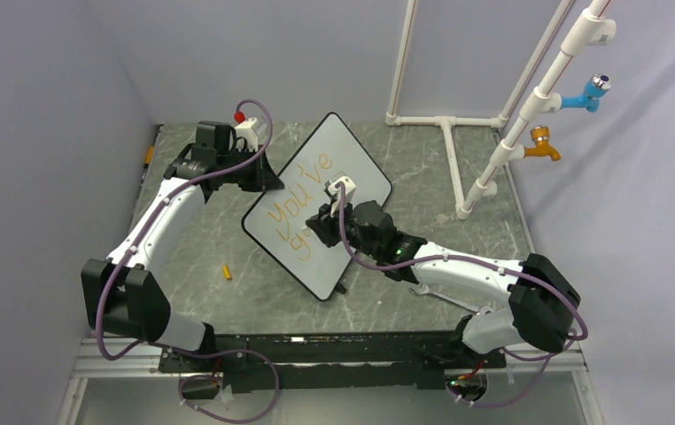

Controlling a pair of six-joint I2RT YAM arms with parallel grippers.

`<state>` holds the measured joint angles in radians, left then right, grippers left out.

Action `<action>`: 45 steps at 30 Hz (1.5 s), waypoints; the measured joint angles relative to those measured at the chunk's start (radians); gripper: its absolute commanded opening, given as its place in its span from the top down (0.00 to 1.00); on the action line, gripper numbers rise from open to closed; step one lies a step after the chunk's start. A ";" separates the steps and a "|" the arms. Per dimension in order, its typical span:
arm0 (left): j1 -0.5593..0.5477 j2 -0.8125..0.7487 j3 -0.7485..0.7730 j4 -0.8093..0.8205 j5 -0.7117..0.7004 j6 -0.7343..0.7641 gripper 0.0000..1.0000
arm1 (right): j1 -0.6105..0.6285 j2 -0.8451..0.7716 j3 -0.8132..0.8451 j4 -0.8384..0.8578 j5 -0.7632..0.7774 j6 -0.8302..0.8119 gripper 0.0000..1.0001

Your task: Write a sentence on the whiteboard

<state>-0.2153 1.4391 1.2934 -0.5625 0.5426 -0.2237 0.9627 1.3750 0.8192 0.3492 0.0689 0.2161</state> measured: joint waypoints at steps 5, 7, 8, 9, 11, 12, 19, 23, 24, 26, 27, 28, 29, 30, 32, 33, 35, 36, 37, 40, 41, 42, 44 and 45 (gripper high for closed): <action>0.000 0.000 0.000 0.000 0.000 0.000 1.00 | 0.000 0.000 0.000 0.000 0.001 0.000 1.00; 0.000 0.000 0.000 0.000 0.000 0.000 1.00 | 0.000 0.000 0.000 0.000 0.003 -0.001 1.00; 0.000 0.000 0.000 0.000 0.000 0.000 1.00 | 0.000 -0.001 0.000 -0.001 0.004 -0.003 1.00; 0.000 0.000 0.000 0.000 0.000 0.000 1.00 | 0.000 -0.002 0.000 -0.002 0.005 -0.004 1.00; 0.000 0.000 0.000 0.000 0.000 -0.002 1.00 | 0.001 -0.006 -0.001 -0.006 0.009 -0.008 1.00; 0.000 0.000 0.000 0.000 0.000 -0.004 1.00 | 0.001 -0.009 -0.001 -0.011 0.009 -0.010 1.00; 0.000 0.000 0.000 0.000 0.000 -0.007 1.00 | 0.001 -0.077 0.000 -0.056 0.012 -0.023 1.00; 0.000 0.000 0.000 -0.001 -0.001 -0.007 1.00 | -0.001 -0.092 0.001 -0.057 0.027 -0.027 1.00; 0.000 0.000 0.000 -0.001 -0.001 -0.007 1.00 | -0.005 -0.089 0.001 -0.060 0.027 -0.026 1.00; 0.000 0.000 0.000 -0.001 -0.002 -0.007 1.00 | -0.016 -0.082 0.001 -0.061 0.026 -0.026 1.00; 0.000 0.000 0.000 -0.001 -0.002 -0.007 1.00 | -0.024 -0.080 0.001 -0.061 0.025 -0.025 1.00; 0.000 0.000 0.000 -0.001 -0.002 -0.007 1.00 | -0.034 -0.077 0.001 -0.061 0.022 -0.024 1.00; 0.000 0.000 0.000 -0.001 -0.002 -0.007 1.00 | -0.044 -0.076 0.001 -0.061 0.018 -0.022 1.00; 0.000 0.000 0.000 -0.001 -0.002 -0.007 1.00 | -0.053 -0.075 0.001 -0.060 0.014 -0.021 1.00; 0.000 0.000 0.000 -0.001 -0.002 -0.008 1.00 | -0.070 -0.071 0.001 -0.060 0.002 -0.015 1.00; 0.000 0.000 0.000 -0.001 -0.002 -0.007 1.00 | -0.077 -0.069 0.001 -0.059 -0.002 -0.014 1.00; 0.000 -0.001 0.000 -0.001 -0.002 -0.008 1.00 | -0.090 -0.066 0.001 -0.056 -0.017 -0.008 1.00; -0.001 -0.002 0.000 -0.002 -0.002 -0.008 1.00 | -0.095 -0.064 0.001 -0.056 -0.025 -0.005 1.00; -0.002 -0.002 0.000 -0.002 -0.002 -0.007 1.00 | -0.101 -0.063 0.001 -0.053 -0.033 -0.002 1.00; -0.002 -0.002 0.000 -0.002 -0.002 -0.007 1.00 | -0.113 -0.055 0.000 -0.037 -0.060 0.012 1.00; -0.002 -0.002 0.000 -0.002 -0.002 -0.007 1.00 | -0.117 -0.051 0.000 -0.031 -0.072 0.015 1.00; -0.002 -0.002 0.000 -0.002 -0.002 -0.007 1.00 | -0.118 -0.046 0.000 -0.026 -0.079 0.018 1.00; -0.002 -0.002 0.000 -0.002 -0.002 -0.007 1.00 | -0.120 -0.036 0.000 -0.019 -0.094 0.024 1.00; -0.002 -0.002 0.000 -0.002 -0.002 -0.007 1.00 | -0.121 -0.031 0.000 -0.017 -0.101 0.026 1.00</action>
<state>-0.2173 1.4368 1.2934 -0.5640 0.5404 -0.2310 0.8421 1.3441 0.8196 0.3321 -0.0322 0.2420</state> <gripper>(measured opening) 0.047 0.157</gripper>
